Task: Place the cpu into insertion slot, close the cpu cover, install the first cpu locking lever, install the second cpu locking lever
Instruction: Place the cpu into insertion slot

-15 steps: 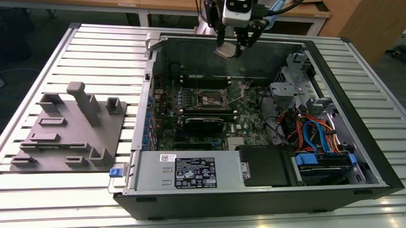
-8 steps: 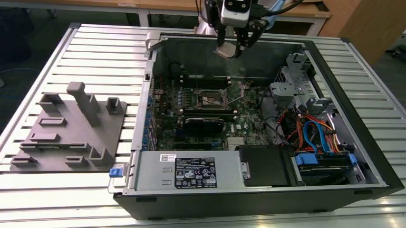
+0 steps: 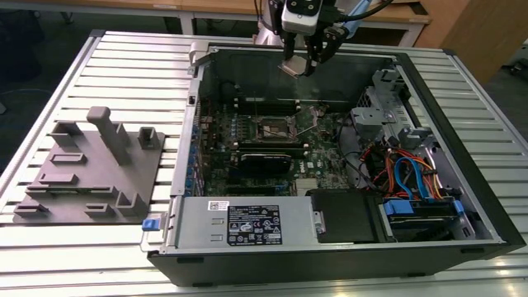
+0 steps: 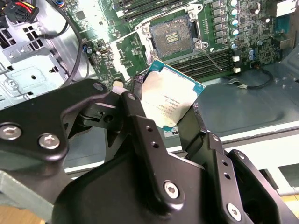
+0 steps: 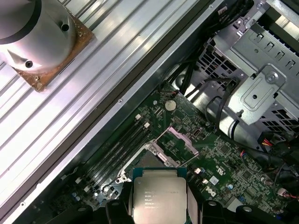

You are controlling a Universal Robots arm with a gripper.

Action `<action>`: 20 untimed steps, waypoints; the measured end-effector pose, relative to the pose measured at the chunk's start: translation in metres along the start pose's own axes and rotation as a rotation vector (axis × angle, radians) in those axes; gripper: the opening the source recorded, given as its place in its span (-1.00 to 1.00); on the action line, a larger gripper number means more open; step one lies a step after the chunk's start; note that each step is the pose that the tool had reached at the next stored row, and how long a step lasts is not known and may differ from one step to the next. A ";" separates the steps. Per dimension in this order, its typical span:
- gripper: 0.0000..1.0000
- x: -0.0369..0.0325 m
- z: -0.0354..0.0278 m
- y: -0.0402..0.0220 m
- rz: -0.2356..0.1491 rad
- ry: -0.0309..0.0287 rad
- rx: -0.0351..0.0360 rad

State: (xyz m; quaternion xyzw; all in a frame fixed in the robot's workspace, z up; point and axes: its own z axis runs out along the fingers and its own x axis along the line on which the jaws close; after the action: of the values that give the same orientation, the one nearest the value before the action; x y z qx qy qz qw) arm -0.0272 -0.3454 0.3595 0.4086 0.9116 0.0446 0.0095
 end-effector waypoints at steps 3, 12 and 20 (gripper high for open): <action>0.08 0.0000 0.0000 0.0000 0.000 0.0000 0.0000; 0.08 0.0000 0.0000 0.0000 0.010 -0.0009 -0.0002; 0.08 0.0000 0.0003 0.0000 0.121 -0.0108 -0.0023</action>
State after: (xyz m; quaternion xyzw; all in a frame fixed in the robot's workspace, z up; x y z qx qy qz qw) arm -0.0272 -0.3454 0.3593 0.4633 0.8850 0.0439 0.0122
